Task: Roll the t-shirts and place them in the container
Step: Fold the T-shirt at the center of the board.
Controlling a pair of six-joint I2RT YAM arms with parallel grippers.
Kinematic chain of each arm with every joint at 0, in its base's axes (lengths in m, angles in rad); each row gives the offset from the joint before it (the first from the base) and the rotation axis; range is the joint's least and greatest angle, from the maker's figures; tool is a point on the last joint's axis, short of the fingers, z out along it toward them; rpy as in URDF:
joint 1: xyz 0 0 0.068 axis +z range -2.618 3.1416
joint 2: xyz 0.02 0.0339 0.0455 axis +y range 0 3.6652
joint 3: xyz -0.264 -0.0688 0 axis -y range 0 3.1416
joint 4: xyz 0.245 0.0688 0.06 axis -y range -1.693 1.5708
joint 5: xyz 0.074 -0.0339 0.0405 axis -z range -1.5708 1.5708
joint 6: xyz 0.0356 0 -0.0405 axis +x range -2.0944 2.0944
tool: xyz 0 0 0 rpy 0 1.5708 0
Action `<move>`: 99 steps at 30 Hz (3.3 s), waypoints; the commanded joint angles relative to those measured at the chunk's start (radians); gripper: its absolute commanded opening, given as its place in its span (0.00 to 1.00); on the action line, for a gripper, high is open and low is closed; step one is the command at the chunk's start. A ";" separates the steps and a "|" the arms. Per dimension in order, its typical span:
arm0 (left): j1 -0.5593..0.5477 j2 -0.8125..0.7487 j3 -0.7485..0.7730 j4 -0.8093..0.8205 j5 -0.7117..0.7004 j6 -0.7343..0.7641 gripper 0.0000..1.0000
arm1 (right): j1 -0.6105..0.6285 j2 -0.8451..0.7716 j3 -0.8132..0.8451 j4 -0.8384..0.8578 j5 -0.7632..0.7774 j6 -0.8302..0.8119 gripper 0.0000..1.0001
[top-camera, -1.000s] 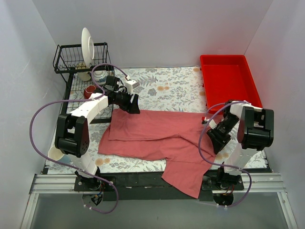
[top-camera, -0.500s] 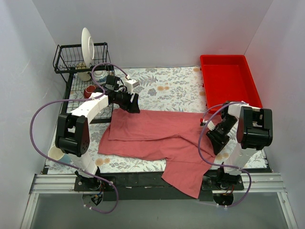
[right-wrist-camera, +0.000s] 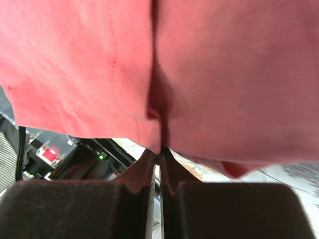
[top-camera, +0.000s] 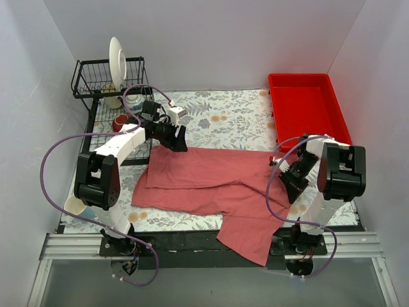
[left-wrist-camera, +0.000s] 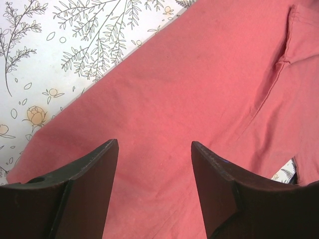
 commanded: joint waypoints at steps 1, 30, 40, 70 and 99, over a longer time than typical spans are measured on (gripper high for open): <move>0.005 -0.008 0.046 -0.016 -0.005 0.055 0.59 | 0.001 -0.034 0.067 -0.054 0.027 -0.007 0.06; 0.100 0.314 0.733 -0.750 -0.226 0.652 0.54 | 0.024 -0.220 0.194 0.002 -0.044 0.106 0.01; 0.147 -0.146 0.071 -0.731 -0.303 1.017 0.50 | 0.027 -0.166 0.255 -0.012 -0.056 0.108 0.01; 0.089 -0.229 -0.299 -0.461 -0.260 1.098 0.53 | 0.056 -0.157 0.257 -0.006 -0.060 0.126 0.01; 0.081 -0.246 -0.357 -0.409 -0.274 1.168 0.47 | 0.056 -0.141 0.258 0.005 -0.060 0.135 0.01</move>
